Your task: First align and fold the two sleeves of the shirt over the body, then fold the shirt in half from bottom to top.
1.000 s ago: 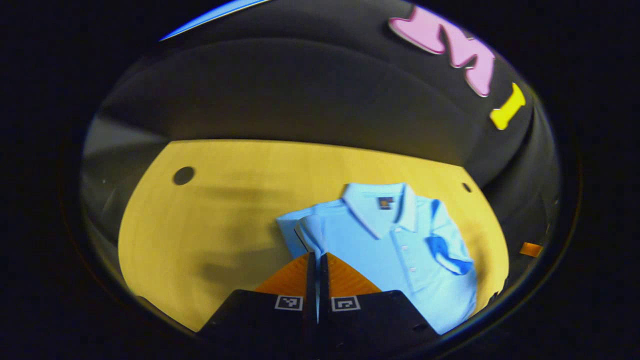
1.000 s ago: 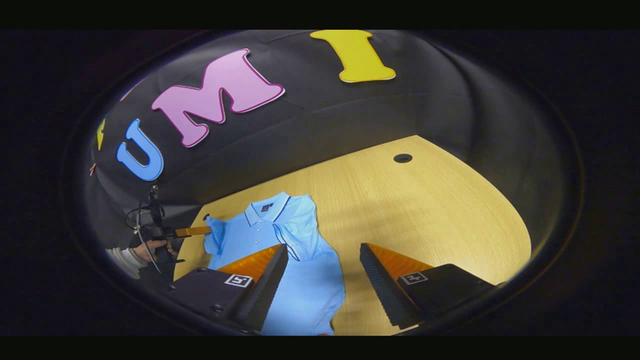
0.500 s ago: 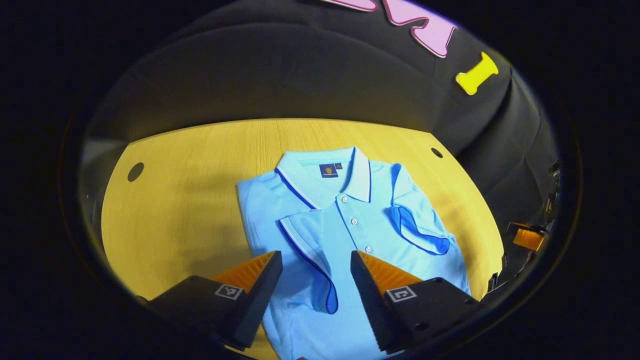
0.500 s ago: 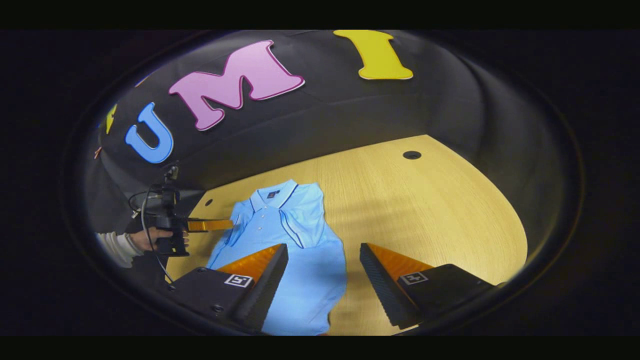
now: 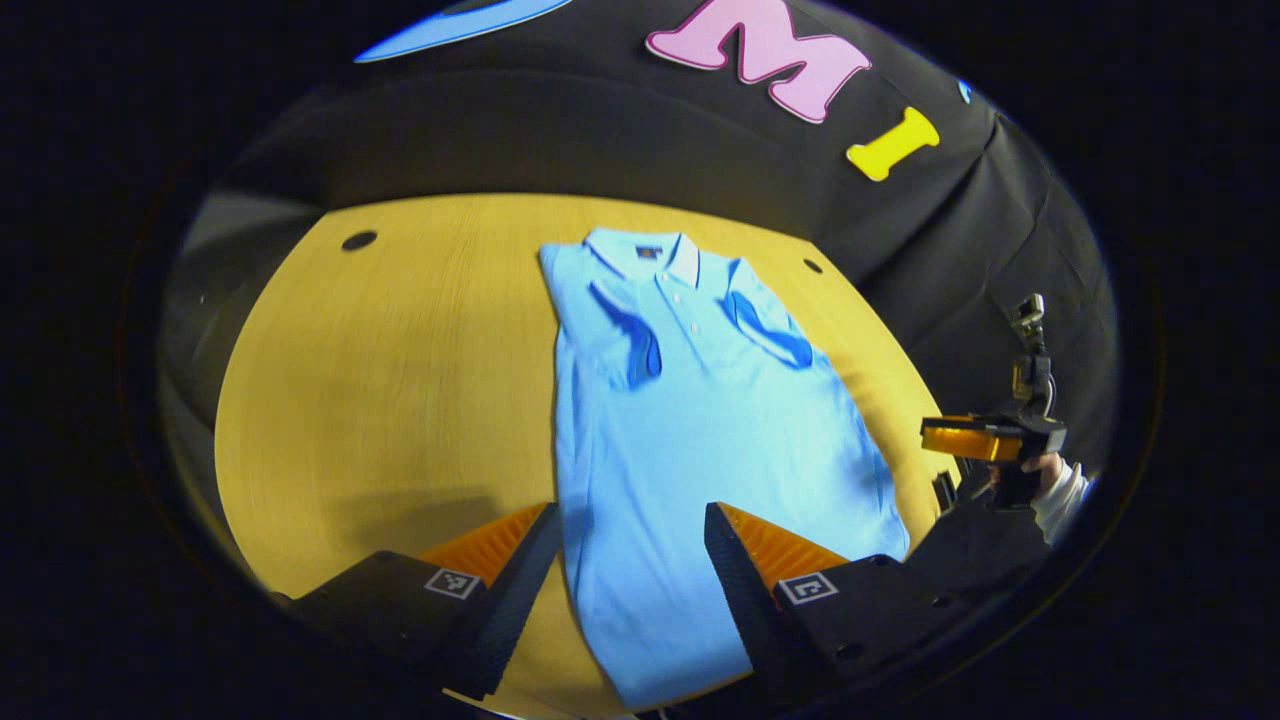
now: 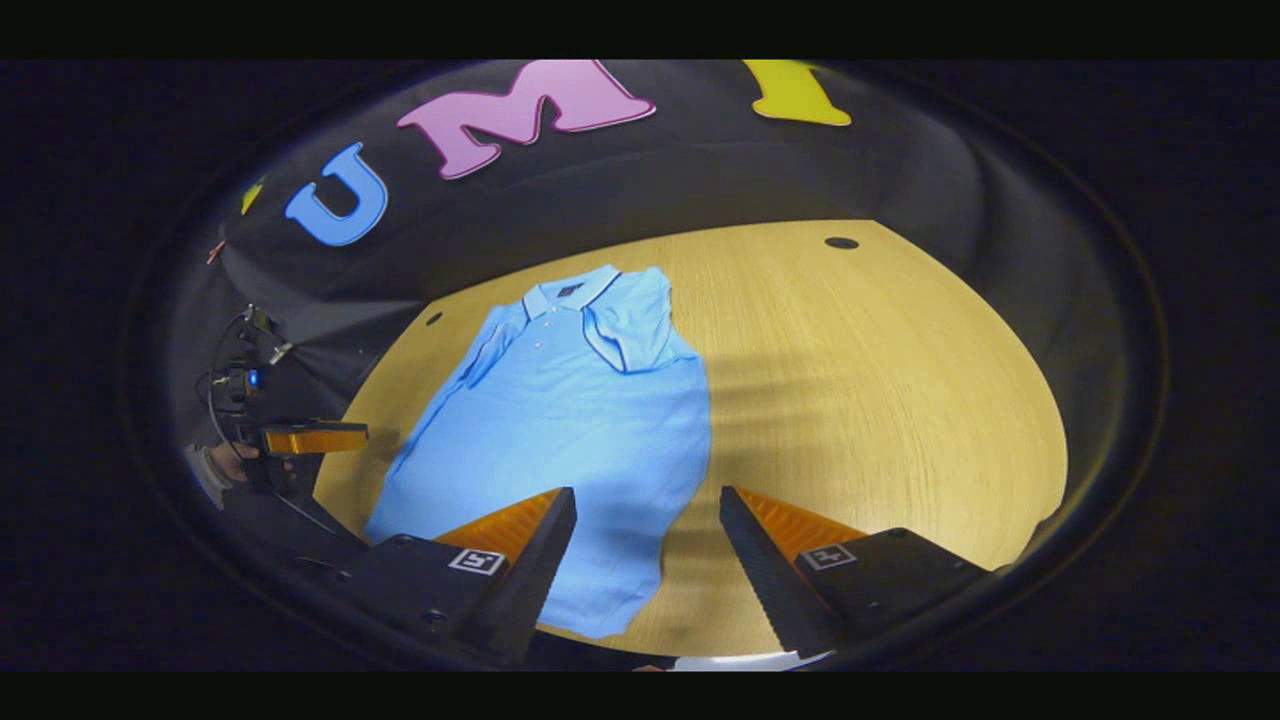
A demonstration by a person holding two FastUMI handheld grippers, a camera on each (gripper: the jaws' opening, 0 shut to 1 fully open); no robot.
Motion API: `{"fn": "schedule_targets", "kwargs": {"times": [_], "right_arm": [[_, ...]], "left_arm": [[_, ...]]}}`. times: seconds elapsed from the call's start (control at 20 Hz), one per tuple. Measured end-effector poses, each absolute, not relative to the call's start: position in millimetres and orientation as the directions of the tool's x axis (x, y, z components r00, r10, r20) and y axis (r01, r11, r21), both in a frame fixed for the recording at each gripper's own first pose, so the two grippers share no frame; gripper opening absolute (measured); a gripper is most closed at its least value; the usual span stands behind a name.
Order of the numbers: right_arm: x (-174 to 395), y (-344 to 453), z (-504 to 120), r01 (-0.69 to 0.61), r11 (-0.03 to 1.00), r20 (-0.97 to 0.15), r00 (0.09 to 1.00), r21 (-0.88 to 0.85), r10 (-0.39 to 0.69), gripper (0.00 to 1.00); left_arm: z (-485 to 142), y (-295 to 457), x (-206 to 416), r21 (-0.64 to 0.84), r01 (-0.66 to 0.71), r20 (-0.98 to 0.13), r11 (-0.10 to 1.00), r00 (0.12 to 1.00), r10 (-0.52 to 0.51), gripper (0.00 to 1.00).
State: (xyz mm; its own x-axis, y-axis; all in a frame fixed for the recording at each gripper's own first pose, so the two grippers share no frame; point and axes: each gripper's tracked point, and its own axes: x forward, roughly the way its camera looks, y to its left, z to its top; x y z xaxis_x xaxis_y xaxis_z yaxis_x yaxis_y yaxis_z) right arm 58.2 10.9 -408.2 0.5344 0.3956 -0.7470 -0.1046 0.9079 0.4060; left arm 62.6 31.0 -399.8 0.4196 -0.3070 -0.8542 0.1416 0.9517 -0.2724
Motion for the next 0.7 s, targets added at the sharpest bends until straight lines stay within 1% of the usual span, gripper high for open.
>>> {"fn": "schedule_targets", "kwargs": {"times": [0.15,0.25,0.45,0.55,0.6,0.7], "right_arm": [[21.2,32.7,-423.6,-0.107,0.899,-0.769,0.481,0.425,0.421,0.91],[0.1,36.5,-431.8,-0.093,0.901,-0.785,0.459,0.423,0.416,0.91],[-35.0,37.1,-443.4,-0.052,0.903,-0.806,0.43,0.427,0.406,0.91],[-45.0,37.5,-448.4,-0.011,0.894,-0.809,0.421,0.448,0.41,0.91],[-50.4,38.3,-450.9,0.012,0.887,-0.813,0.406,0.461,0.417,0.9],[-52.5,37.9,-448.6,0.037,0.878,-0.804,0.422,0.477,0.419,0.91]], "left_arm": [[-414.0,33.9,14.0,-0.292,0.103,-0.867,0.951,0.391,-0.309,0.93],[-420.6,31.2,-7.0,-0.32,0.072,-0.865,0.945,0.384,-0.323,0.93],[-438.7,26.9,-32.9,-0.336,0.057,-0.876,0.94,0.347,-0.335,0.93],[-443.1,25.4,-42.5,-0.342,0.067,-0.878,0.937,0.331,-0.344,0.93],[-441.0,25.0,-45.1,-0.342,0.08,-0.875,0.936,0.337,-0.348,0.93],[-441.3,23.5,-48.7,-0.34,0.088,-0.878,0.936,0.326,-0.35,0.93]]}}
